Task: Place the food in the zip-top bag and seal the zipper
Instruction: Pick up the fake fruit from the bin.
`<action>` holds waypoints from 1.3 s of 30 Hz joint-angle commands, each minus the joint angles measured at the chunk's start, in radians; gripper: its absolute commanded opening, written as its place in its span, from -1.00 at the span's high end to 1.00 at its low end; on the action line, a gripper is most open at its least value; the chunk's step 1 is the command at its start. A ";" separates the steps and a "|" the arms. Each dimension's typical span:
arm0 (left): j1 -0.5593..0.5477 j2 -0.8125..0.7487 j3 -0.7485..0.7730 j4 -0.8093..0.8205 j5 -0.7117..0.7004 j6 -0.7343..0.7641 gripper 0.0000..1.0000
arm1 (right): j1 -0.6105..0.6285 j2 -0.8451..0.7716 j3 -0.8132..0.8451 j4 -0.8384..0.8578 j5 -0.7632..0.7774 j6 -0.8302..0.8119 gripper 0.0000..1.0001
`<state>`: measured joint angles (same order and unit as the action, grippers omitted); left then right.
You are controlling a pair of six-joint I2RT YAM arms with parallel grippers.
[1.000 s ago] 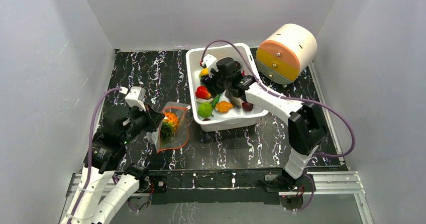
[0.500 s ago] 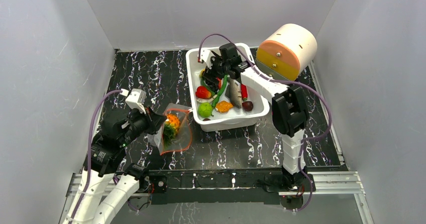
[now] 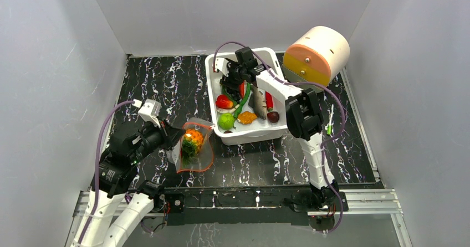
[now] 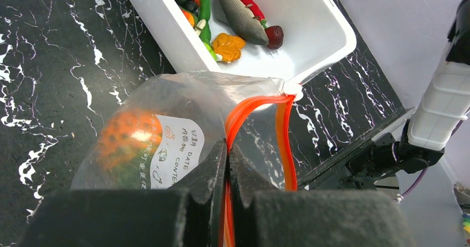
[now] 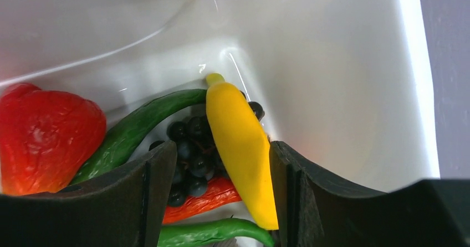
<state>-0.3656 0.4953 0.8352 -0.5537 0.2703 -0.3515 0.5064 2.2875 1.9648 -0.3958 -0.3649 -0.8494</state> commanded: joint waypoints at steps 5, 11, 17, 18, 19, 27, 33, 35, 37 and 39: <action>0.000 -0.002 -0.004 0.033 0.019 0.005 1.00 | -0.003 0.070 0.107 0.014 0.032 -0.115 -0.17; 0.000 0.035 0.017 0.037 0.023 0.025 1.00 | -0.007 0.083 0.118 0.007 0.050 -0.144 -0.06; 0.000 0.046 0.033 0.027 0.007 0.023 1.00 | -0.009 0.087 0.125 -0.010 0.046 -0.148 0.26; 0.001 0.044 0.036 0.025 0.002 0.020 1.00 | -0.010 0.083 0.122 -0.013 0.046 -0.149 0.27; 0.001 0.042 0.039 0.022 -0.003 0.018 1.00 | -0.009 0.078 0.118 -0.013 0.047 -0.150 0.28; 0.000 0.049 0.053 0.012 -0.005 -0.032 1.00 | -0.009 -0.006 0.047 -0.008 0.049 -0.127 0.45; 0.000 0.054 0.056 0.019 -0.027 -0.049 1.00 | -0.009 -0.150 -0.069 0.087 0.058 -0.056 0.55; 0.001 0.063 0.064 0.009 -0.040 -0.053 1.00 | -0.009 -0.195 -0.108 0.113 0.053 -0.032 0.55; 0.001 0.073 0.079 -0.004 -0.041 -0.057 1.00 | -0.010 -0.240 -0.142 0.123 0.046 -0.008 0.56; 0.000 0.082 0.096 -0.014 -0.033 -0.065 1.00 | -0.008 -0.292 -0.183 0.125 0.029 0.028 0.56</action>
<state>-0.3656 0.5610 0.8658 -0.5587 0.2417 -0.3981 0.5011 2.1422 1.8275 -0.3664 -0.3065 -0.8940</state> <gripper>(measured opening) 0.010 0.367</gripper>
